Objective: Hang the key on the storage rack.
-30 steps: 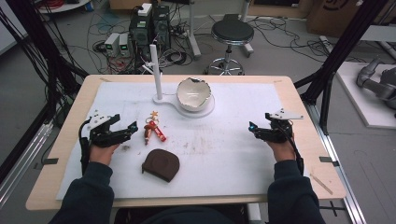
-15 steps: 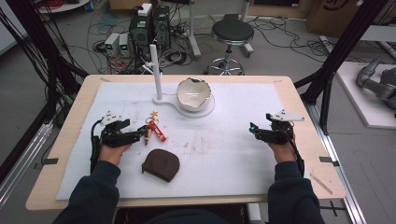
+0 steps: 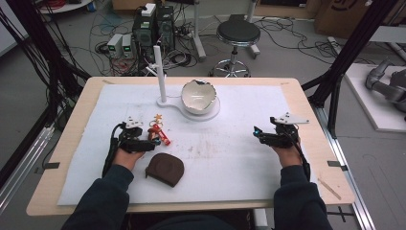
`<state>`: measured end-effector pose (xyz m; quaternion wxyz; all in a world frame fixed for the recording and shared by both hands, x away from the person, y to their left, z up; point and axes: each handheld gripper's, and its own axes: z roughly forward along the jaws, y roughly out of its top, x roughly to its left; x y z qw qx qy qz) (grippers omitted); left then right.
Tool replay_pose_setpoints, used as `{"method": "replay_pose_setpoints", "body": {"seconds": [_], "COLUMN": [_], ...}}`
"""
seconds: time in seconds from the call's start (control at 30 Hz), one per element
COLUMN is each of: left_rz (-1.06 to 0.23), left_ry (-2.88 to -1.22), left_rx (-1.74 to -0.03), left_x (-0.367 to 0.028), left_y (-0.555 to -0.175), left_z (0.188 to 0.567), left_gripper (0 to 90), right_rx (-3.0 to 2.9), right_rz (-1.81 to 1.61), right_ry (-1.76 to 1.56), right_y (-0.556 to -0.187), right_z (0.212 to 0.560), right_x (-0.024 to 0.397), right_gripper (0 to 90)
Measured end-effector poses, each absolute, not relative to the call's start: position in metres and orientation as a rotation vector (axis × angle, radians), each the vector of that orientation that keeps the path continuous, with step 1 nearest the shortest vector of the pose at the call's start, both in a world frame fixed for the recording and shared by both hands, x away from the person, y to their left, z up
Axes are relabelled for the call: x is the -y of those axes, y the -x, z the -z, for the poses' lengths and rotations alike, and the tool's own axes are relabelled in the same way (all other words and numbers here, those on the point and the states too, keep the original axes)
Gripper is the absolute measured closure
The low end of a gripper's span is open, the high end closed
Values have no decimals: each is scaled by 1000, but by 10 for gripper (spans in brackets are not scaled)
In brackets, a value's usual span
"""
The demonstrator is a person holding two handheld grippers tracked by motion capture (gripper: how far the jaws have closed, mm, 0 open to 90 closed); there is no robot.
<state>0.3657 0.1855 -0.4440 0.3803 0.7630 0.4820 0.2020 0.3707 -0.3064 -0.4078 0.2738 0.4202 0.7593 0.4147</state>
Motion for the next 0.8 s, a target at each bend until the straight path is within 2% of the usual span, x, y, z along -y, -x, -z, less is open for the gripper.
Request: {"method": "replay_pose_setpoints", "body": {"seconds": [0.27, 0.3, 0.33, 0.4, 0.47, 0.67, 0.8], "left_rz": [-557, -553, -553, -553, -568, -550, -566], "left_ry": [-2000, -1998, -1986, -1980, -1990, -1982, -1922], "left_rx": [-1259, -1249, -1251, -1258, -1255, -1246, -1195], "left_x": [-187, -189, -191, -195, -196, -199, -208], "left_y": [-369, -369, -369, -370, -370, -371, -369], "left_z": [448, 447, 447, 446, 447, 445, 430], "left_gripper": [320, 381, 479, 524, 624, 658, 661], "right_rx": [-2054, -2055, -2057, -2056, -2056, -2060, -2055], "right_rz": [-1114, -1113, -1110, -1112, -1112, -1115, -1115], "right_ry": [-1134, -1126, -1124, -1126, -1128, -1126, -1126], "right_y": [-371, -371, -371, -371, -370, -370, -370], "right_z": [409, 409, 409, 409, 409, 409, 409], "right_x": [304, 304, 304, 304, 304, 304, 305], "right_gripper": [217, 217, 218, 218, 218, 218, 218]}}
